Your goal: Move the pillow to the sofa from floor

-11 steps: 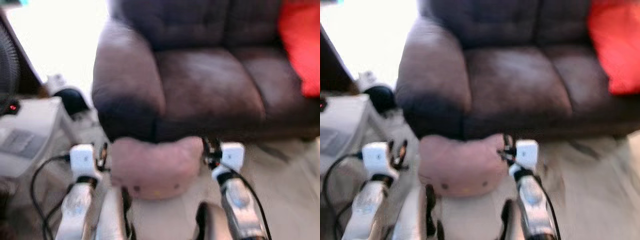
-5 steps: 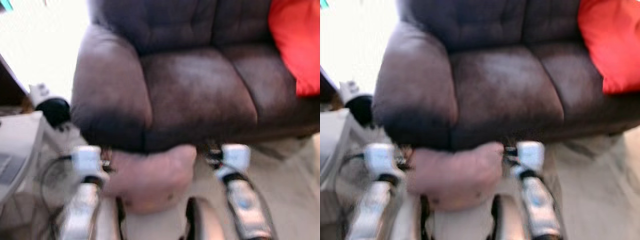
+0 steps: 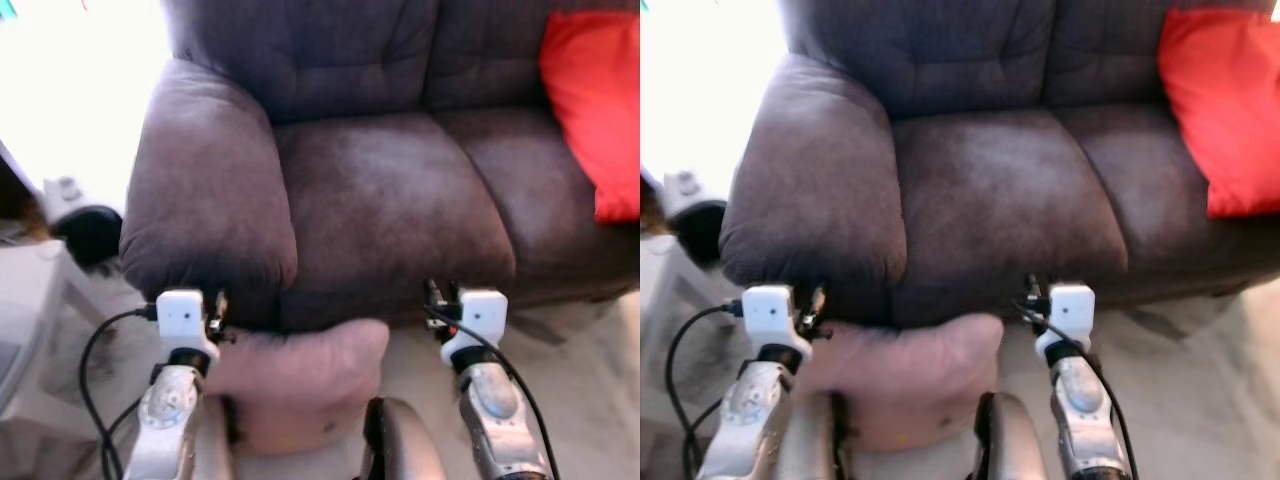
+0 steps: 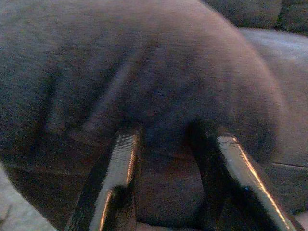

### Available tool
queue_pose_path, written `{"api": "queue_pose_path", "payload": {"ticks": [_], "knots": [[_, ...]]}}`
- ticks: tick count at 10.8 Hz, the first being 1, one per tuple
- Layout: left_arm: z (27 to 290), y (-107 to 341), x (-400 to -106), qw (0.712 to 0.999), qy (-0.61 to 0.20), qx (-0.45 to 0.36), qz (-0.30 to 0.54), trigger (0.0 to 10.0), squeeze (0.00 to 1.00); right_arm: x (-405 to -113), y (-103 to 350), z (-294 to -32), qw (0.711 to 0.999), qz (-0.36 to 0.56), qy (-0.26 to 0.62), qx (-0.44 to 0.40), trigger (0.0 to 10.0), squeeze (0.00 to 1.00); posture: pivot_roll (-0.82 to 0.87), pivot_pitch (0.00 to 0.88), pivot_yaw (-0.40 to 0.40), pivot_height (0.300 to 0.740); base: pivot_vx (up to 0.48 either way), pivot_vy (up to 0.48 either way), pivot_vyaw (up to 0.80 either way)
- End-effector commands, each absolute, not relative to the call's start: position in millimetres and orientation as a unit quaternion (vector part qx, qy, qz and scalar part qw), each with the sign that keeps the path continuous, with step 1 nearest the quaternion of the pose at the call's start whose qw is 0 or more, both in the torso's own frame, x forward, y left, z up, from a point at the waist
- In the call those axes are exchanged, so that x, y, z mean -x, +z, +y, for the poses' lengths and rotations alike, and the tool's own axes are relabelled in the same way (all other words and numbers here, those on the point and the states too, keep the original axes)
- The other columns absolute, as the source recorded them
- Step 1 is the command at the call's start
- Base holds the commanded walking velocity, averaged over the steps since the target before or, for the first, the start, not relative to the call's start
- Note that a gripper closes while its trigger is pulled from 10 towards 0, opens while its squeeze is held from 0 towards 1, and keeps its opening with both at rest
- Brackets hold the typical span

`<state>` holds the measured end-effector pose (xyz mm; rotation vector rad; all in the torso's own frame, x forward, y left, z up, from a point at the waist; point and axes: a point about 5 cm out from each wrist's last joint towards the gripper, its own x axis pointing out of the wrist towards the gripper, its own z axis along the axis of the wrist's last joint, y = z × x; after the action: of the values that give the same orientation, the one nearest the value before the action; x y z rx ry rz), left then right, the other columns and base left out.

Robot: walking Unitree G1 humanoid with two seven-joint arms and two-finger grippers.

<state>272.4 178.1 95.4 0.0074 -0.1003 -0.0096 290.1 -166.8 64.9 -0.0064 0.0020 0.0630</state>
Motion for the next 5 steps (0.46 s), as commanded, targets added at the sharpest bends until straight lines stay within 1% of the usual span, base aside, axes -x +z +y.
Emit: {"api": "queue_pose_path", "payload": {"ticks": [1, 3, 4, 5], "knots": [[182, 92, -270, 0.999, 0.006, 0.000, -0.043, 10.0, 0.00, -288, 61, -165, 0.999, 0.010, 0.037, 0.005, 10.0, 0.00, 0.10, 0.152, -0.055, 0.537, 0.000, 0.000, 0.00], [181, 91, -270, 0.999, 0.003, 0.000, -0.043, 10.0, 0.00, -285, 52, -165, 0.999, 0.035, 0.040, 0.010, 10.0, 0.00, 0.10, 0.152, -0.056, 0.537, 0.000, 0.000, 0.00], [180, 90, -270, 0.999, 0.002, -0.001, -0.040, 10.0, 0.00, -281, 31, -167, 0.992, 0.117, 0.034, 0.019, 10.0, 0.00, 0.10, 0.149, -0.055, 0.537, 0.000, 0.000, 0.00], [180, 90, -270, 0.999, 0.000, -0.001, -0.038, 10.0, 0.00, -276, 14, -168, 0.984, 0.177, 0.028, 0.002, 10.0, 0.00, 0.10, 0.148, -0.055, 0.537, 0.000, 0.000, 0.00]]}}
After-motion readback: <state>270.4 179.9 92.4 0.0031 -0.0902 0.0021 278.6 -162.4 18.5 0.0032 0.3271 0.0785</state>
